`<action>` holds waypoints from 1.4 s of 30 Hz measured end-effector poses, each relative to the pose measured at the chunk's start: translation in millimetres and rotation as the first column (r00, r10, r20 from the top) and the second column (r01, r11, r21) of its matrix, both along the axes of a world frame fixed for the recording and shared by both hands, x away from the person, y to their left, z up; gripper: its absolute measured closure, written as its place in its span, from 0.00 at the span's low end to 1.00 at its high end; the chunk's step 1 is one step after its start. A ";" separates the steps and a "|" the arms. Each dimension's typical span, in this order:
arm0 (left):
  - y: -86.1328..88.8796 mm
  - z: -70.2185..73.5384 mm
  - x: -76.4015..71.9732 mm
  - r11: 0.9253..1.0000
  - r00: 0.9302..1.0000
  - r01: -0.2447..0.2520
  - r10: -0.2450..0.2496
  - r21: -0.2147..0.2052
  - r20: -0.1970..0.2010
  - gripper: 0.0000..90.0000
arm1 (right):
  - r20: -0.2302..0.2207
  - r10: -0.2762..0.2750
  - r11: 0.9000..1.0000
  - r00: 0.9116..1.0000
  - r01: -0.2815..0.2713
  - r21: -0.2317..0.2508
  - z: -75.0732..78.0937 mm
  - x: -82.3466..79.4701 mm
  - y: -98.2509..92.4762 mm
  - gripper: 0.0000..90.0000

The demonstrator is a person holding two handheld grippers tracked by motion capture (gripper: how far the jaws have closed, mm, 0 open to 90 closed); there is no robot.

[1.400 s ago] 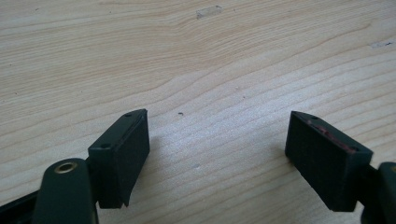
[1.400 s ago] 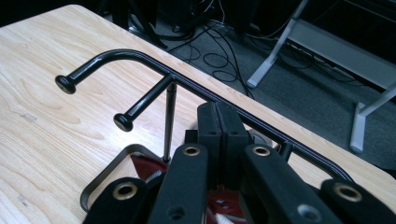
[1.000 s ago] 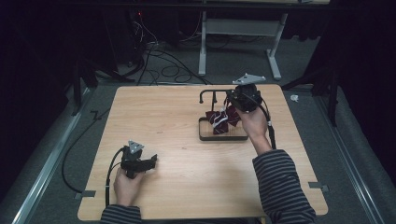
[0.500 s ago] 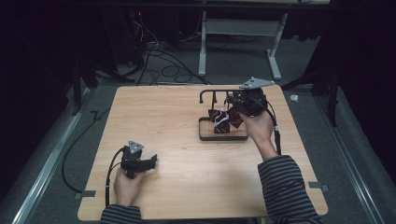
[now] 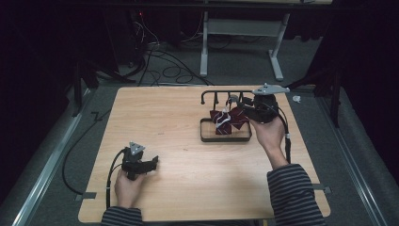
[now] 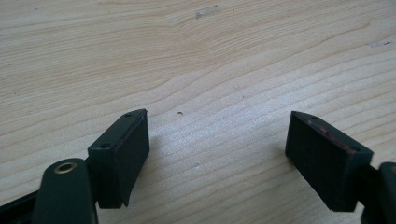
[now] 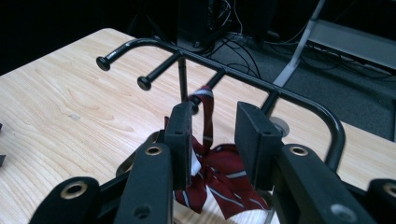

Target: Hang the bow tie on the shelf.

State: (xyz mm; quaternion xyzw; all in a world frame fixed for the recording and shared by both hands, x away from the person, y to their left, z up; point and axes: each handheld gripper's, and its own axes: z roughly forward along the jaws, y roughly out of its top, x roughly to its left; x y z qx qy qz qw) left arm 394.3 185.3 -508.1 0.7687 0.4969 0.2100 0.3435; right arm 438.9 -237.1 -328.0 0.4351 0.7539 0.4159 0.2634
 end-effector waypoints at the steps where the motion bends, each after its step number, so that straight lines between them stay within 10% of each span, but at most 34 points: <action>1: 0.1 0.1 0.0 1.000 1.000 0.000 0.000 0.001 -0.001 0.25 | -0.002 -0.002 1.000 1.000 0.002 0.004 -0.4 -1.0 -1.5 0.76; 42: 0.1 0.0 0.0 1.000 1.000 0.002 -0.002 0.000 -0.001 0.25 | -0.031 -0.034 0.995 0.999 0.036 0.095 -20.9 -48.9 -44.3 0.70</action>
